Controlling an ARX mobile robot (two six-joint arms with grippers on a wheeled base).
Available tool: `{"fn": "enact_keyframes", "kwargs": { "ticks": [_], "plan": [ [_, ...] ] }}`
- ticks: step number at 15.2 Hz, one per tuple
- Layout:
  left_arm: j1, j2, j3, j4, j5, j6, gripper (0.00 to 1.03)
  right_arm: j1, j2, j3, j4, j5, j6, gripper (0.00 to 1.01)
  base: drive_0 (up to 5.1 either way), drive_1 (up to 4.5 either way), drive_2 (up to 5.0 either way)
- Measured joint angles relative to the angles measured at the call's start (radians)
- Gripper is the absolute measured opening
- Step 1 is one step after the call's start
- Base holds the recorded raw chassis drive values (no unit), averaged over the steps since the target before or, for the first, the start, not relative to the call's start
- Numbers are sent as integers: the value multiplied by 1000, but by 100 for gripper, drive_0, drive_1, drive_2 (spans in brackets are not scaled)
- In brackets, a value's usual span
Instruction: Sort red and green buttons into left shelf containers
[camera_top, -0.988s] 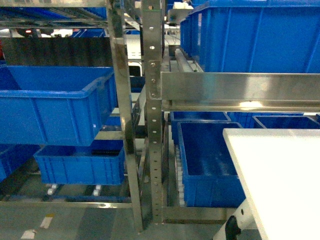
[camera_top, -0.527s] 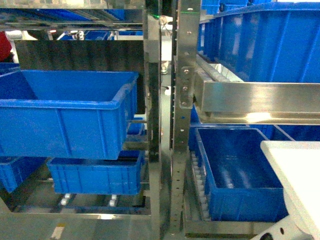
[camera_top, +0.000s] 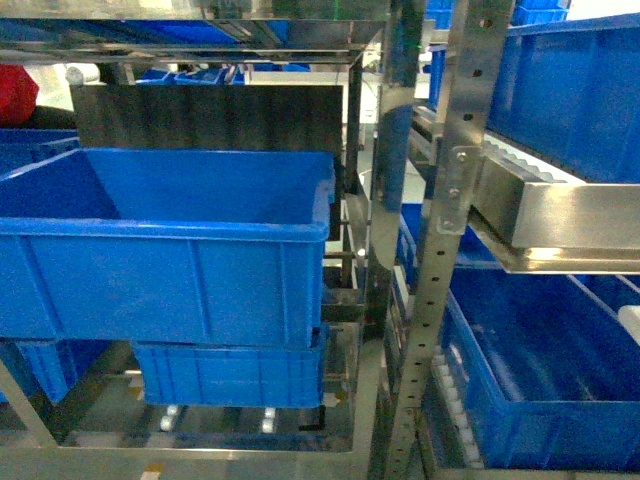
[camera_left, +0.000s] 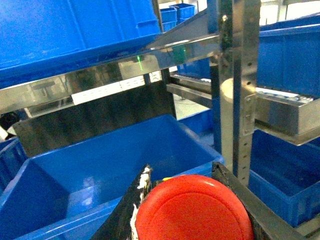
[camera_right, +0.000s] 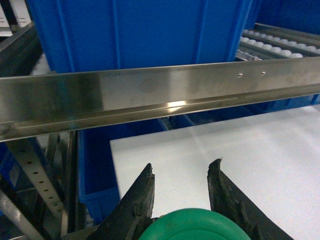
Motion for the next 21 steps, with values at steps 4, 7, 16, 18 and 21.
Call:
{"fn": "enact_keyframes", "kwargs": {
  "ticks": [4, 7, 16, 18, 21],
  "plan": [
    [1, 0, 0, 2, 0, 0, 31, 0, 0, 0, -5, 0, 0, 29, -477, 229, 229],
    [8, 0, 0, 2, -5, 0, 31, 0, -5, 0, -3, -3, 0, 29, -4, 44, -51],
    [2, 0, 0, 2, 3, 0, 31, 0, -4, -2, -1, 3, 0, 29, -311, 444, -124],
    [2, 0, 0, 1, 0, 0, 31, 0, 0, -2, -2, 2, 0, 29, -470, 386, 55],
    [2, 0, 0, 3, 0, 0, 31, 0, 0, -2, -1, 2, 0, 29, -297, 310, -8]
  ]
}}
